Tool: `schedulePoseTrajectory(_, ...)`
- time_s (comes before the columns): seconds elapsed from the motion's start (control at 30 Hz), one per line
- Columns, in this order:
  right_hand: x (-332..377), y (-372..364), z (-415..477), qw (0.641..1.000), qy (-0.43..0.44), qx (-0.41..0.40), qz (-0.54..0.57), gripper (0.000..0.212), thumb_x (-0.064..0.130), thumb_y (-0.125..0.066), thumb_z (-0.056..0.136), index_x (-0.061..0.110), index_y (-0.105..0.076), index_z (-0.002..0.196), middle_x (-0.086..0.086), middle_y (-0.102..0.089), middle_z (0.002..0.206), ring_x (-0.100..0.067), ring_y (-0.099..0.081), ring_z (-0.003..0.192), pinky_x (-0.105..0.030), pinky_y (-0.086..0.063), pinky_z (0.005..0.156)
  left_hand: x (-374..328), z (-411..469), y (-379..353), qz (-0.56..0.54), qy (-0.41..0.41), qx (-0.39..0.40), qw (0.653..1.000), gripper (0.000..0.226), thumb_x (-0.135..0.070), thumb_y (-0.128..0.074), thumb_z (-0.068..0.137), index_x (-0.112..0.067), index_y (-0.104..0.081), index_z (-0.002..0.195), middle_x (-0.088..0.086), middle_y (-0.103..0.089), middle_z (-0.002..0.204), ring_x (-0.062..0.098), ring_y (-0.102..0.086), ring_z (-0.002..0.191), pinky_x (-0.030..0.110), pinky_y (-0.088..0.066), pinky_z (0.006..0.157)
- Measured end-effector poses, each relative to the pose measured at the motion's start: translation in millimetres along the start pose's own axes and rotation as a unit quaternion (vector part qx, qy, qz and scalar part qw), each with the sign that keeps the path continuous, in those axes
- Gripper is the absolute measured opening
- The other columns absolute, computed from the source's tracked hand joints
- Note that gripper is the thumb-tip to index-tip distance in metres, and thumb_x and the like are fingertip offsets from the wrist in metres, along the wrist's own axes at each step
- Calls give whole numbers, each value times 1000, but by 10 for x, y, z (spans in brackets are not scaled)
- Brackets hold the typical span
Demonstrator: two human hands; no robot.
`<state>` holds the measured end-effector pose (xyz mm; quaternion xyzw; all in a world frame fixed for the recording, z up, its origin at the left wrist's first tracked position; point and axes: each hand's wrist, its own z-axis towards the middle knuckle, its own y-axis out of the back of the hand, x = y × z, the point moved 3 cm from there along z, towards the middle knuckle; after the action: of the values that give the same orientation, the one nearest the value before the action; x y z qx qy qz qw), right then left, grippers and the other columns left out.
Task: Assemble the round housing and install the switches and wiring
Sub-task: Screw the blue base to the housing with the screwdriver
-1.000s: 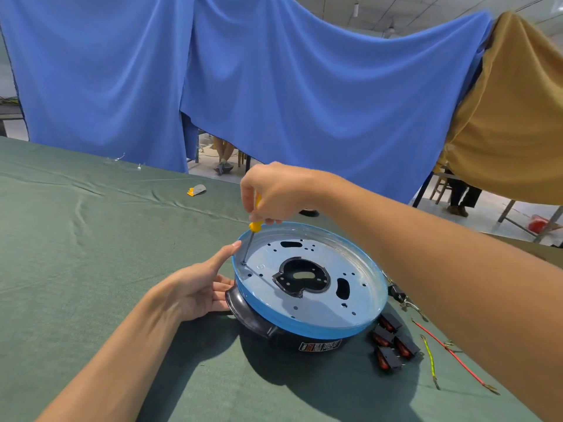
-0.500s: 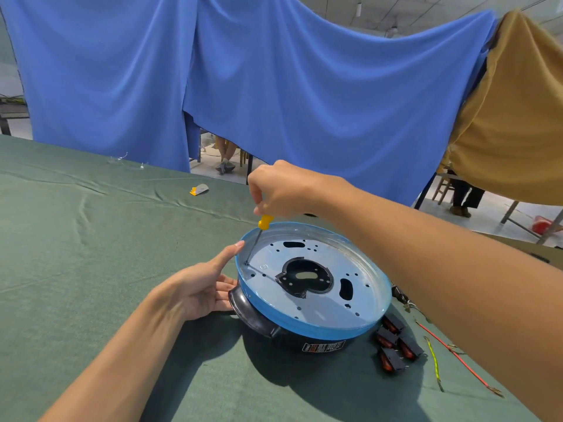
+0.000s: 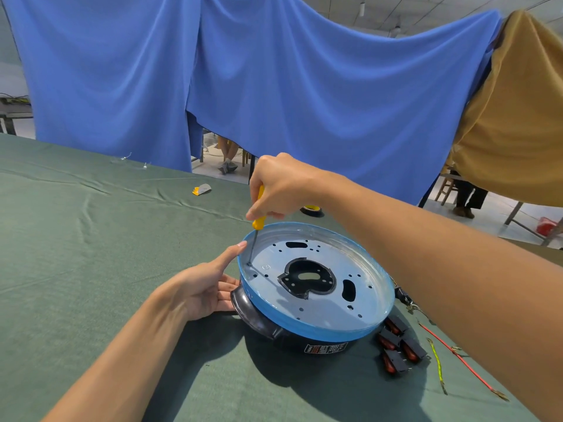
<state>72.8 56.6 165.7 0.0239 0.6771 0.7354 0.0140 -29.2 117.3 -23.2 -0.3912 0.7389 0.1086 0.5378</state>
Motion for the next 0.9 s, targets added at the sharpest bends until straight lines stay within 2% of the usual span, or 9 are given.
schedulePoseTrajectory(0.17,-25,-145,32,998,-50,-41,0,46,41,-54,94,12,-44,60,-3,-52,55,-21,-55,53,-24,-35,44,1,-1,-1,-1,0,2,1000,84,-58,-79,55,7,-60,104,19,-69,74,29,-70,60,34,-57,52)
schedulePoseTrajectory(0.23,7,-119,31,998,-53,19,0,43,53,-55,91,13,-55,74,-1,-60,64,-15,-59,54,-18,-39,41,0,-1,11,0,-1,2,1000,85,-59,-79,55,8,-60,104,20,-69,75,29,-70,61,34,-57,52)
schedulePoseTrajectory(0.33,32,-49,41,996,-44,72,19,34,38,-61,90,7,-60,105,-8,-67,83,-17,-62,61,-16,-44,37,1,1,12,1,1,3,1000,86,-59,-80,53,9,-60,104,20,-69,76,29,-70,61,34,-57,52)
schedulePoseTrajectory(0.43,40,-89,56,1000,-23,12,-13,24,28,-54,93,6,-61,85,-13,-66,71,-24,-61,62,-22,-41,42,1,-1,14,3,1,3,1000,85,-59,-80,54,8,-60,103,20,-69,77,29,-70,62,34,-57,54)
schedulePoseTrajectory(0.57,-9,-161,54,997,-73,-9,-7,44,40,-48,98,13,-41,64,-5,-48,61,-23,-48,60,-28,-30,47,1,-7,14,5,1,3,1000,85,-59,-80,54,8,-61,103,21,-70,77,29,-70,62,34,-57,54)
schedulePoseTrajectory(0.63,2,-106,33,996,-74,48,-6,41,50,-54,92,13,-54,75,0,-55,61,-16,-52,52,-21,-37,44,0,-6,16,7,-1,0,1000,86,-60,-81,52,8,-61,102,20,-69,77,28,-70,61,34,-57,54)
schedulePoseTrajectory(0.73,38,-42,2,994,-57,96,11,32,31,-61,89,8,-60,111,-3,-62,71,-16,-58,55,-17,-44,42,1,-2,17,5,1,-1,1000,85,-59,-81,53,8,-62,101,20,-69,77,28,-70,61,34,-57,54)
schedulePoseTrajectory(0.83,42,-100,25,999,-28,36,-11,19,26,-59,89,8,-65,94,-7,-67,71,-24,-66,70,-22,-42,47,3,-20,17,0,8,3,1000,88,-58,-81,54,11,-62,105,23,-71,86,29,-71,66,34,-58,57)
schedulePoseTrajectory(0.9,35,-175,51,999,-33,-7,-21,20,28,-54,92,11,-55,80,-7,-57,77,-31,-60,82,-28,-38,54,7,-32,20,-6,10,7,1000,91,-58,-82,56,12,-61,110,25,-71,93,30,-71,68,35,-58,59)
